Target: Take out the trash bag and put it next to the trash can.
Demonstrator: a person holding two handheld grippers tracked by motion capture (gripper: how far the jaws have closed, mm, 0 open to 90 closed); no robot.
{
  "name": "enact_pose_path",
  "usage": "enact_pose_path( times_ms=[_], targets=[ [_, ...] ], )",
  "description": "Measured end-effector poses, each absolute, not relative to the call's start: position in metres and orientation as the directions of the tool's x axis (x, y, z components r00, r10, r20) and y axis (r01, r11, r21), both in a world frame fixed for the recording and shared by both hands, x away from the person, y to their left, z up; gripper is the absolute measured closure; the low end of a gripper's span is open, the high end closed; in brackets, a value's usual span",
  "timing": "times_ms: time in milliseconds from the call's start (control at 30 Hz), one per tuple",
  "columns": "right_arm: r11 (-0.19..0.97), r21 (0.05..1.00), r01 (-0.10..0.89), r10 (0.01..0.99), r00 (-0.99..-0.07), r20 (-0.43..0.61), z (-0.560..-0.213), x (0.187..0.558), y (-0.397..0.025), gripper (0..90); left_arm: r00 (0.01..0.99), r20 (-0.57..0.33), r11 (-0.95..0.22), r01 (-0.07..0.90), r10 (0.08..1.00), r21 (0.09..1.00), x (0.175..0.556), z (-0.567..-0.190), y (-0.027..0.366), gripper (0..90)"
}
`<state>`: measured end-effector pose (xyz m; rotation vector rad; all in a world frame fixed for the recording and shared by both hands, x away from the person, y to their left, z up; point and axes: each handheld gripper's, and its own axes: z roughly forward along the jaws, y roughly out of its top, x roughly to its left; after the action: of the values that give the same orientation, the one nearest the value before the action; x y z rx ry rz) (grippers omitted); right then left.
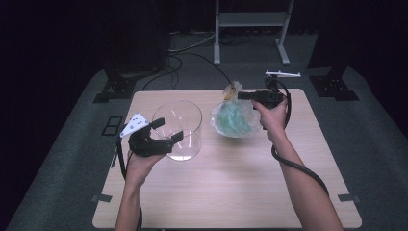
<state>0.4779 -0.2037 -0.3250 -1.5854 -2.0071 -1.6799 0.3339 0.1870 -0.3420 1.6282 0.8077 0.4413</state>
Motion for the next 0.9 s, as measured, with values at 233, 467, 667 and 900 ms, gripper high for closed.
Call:
enact_pose_path(
  times_ms=[233, 467, 667, 900],
  targets=[
    [-0.129, 0.664, 0.736, 0.637, -0.451, 0.624, -0.335, 0.480, -0.200, 90.0, 0.689, -0.147, -0.057, 0.264, 0.710, 0.963, 0.335, -0.343, 0.186, 7.2],
    [-0.128, 0.651, 0.748, 0.637, -0.441, 0.632, -0.349, 0.480, -0.199, 90.0, 0.695, -0.147, -0.061, 0.265, 0.704, 0.962, 0.335, -0.343, 0.184, 7.2],
    [-0.129, 0.644, 0.754, 0.632, -0.438, 0.640, -0.361, 0.481, -0.198, 90.0, 0.697, -0.146, -0.065, 0.267, 0.702, 0.962, 0.336, -0.343, 0.183, 7.2],
    [-0.126, 0.638, 0.760, 0.631, -0.435, 0.642, -0.373, 0.480, -0.196, 90.0, 0.699, -0.144, -0.067, 0.265, 0.701, 0.962, 0.335, -0.343, 0.182, 7.2]
  ],
)
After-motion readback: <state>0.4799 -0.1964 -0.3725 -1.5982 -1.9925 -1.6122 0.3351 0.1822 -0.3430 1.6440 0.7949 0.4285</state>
